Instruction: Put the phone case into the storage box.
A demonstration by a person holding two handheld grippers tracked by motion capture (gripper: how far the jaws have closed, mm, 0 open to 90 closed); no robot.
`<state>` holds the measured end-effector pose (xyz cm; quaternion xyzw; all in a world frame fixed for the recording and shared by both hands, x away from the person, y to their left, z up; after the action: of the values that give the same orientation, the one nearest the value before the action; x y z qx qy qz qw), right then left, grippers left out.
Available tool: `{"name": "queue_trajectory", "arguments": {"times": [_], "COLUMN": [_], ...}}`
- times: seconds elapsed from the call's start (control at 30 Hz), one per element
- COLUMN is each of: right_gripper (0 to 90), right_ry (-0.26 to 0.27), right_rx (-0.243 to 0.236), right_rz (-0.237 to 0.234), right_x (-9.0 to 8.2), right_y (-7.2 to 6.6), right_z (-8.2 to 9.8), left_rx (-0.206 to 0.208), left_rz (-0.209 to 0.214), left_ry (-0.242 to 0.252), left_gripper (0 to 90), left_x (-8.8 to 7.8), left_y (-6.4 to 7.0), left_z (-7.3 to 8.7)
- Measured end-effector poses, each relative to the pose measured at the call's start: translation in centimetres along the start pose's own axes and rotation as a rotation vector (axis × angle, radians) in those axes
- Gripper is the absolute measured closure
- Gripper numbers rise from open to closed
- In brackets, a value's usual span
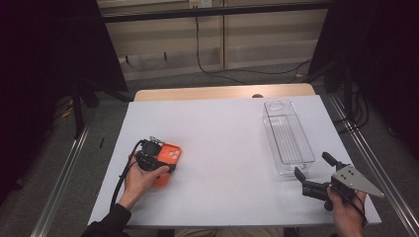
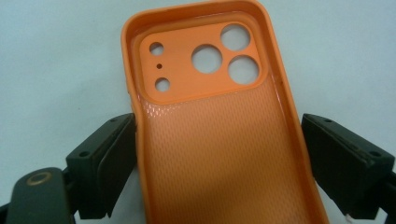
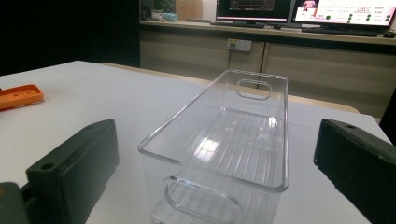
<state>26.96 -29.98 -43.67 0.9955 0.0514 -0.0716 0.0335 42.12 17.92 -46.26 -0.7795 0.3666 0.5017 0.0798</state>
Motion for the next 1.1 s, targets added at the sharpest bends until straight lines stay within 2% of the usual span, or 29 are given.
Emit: {"name": "queue_trajectory", "arguments": {"times": [0.23, 0.4, 0.6, 0.67, 0.7, 0.9, 0.97, 1.1], "right_gripper": [0.0, 0.0, 0.0, 0.0, 0.0, 0.0, 0.0, 0.0], "right_ry": [-0.001, 0.002, 0.0, 0.0, -0.002, 0.001, 0.002, 0.005], "right_rx": [0.0, 0.002, 0.003, 0.003, 0.003, 0.001, 0.0, -0.002], "right_rz": [0.001, 0.001, 0.004, 0.005, 0.003, 0.001, 0.0, 0.0], "right_x": [0.0, 0.0, -0.1, -0.1, -0.1, -0.1, -0.1, -0.1], "right_y": [0.0, 0.0, 0.0, 0.0, 0.0, 0.0, 0.0, 0.0], "right_z": [0.0, 0.0, 0.0, 0.0, 0.0, 0.0, -0.1, -0.1], "left_rx": [0.004, 0.0, 0.027, 0.052, 0.056, 0.074, 0.07, 0.081], "left_rz": [-0.006, 0.006, 0.009, -0.011, -0.008, -0.008, 0.006, -0.002], "left_ry": [0.013, 0.032, 0.067, 0.07, 0.076, 0.15, 0.177, 0.206], "left_gripper": [13.3, 13.3, 13.3, 13.3, 13.4, 13.4, 13.4, 13.4], "left_x": [-0.2, -0.5, -0.7, -0.9, -1.0, -1.8, -1.9, -2.1], "left_y": [0.1, 0.0, 0.4, 0.6, 0.7, 1.1, 1.2, 1.5], "left_z": [0.0, 0.0, -0.1, -0.1, -0.1, -0.3, -0.4, -0.4]}}
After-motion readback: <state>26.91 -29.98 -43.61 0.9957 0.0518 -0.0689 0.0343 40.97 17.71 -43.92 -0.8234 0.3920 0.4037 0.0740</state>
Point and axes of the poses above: each handheld gripper's, and its own axes: x roughly forward along the jaws, z roughly out of its underside, y roughly to its right, the point moved 3 cm from there along x, roughly forward along the jaws, and after that the axes turned 13 degrees about z, right-handed, at the moved point
